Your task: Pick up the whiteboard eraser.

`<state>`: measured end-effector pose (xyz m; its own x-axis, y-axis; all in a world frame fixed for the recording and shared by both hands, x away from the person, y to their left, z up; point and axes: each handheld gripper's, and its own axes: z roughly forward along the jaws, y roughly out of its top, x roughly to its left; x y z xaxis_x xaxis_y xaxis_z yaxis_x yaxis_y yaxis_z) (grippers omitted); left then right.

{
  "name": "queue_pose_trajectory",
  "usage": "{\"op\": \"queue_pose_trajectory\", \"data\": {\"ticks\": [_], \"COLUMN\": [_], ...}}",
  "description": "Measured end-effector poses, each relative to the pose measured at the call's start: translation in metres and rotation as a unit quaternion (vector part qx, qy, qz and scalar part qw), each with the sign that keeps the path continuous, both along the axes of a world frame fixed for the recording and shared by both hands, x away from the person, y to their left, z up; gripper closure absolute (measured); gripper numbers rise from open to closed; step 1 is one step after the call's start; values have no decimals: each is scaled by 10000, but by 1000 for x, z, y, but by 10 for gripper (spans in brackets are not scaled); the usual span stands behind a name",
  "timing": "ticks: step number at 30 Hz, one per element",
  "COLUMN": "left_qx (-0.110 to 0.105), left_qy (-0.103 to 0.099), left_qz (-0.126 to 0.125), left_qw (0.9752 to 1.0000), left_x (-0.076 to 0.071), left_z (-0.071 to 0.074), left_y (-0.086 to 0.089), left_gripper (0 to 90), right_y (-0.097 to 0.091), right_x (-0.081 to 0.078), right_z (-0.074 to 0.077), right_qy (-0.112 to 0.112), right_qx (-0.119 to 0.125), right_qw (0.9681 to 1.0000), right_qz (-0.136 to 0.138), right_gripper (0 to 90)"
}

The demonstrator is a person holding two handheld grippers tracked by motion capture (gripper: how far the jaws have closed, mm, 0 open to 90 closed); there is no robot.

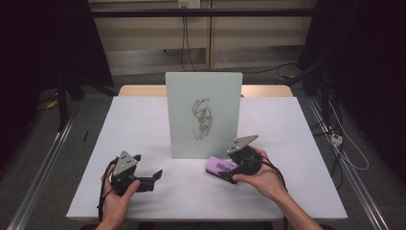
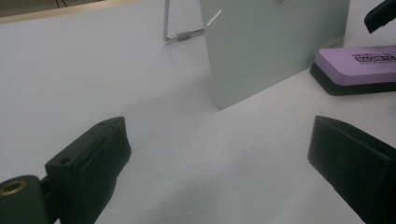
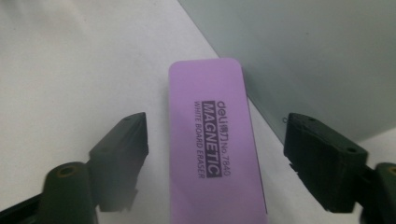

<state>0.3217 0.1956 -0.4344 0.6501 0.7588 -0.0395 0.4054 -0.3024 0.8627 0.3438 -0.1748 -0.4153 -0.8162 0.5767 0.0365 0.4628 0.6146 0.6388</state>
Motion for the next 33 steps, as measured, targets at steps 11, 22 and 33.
{"op": "queue_pose_trajectory", "data": {"ticks": [11,22,33], "left_qx": [78,52,73], "left_qy": [95,117,114], "left_qz": [-50,-28,-26], "left_qw": [9999,9999,9999], "left_x": [1,3,4], "left_z": [-2,-4,-4], "left_y": [-1,-1,-1], "left_gripper": [54,54,54], "right_y": [8,11,12], "right_x": [5,6,6], "right_z": [-9,-17,-17], "right_qy": [128,170,115], "right_qx": [-114,-399,-508], "right_qw": [9998,9989,9984], "right_qz": [92,190,234], "right_gripper": [324,371,406]}}
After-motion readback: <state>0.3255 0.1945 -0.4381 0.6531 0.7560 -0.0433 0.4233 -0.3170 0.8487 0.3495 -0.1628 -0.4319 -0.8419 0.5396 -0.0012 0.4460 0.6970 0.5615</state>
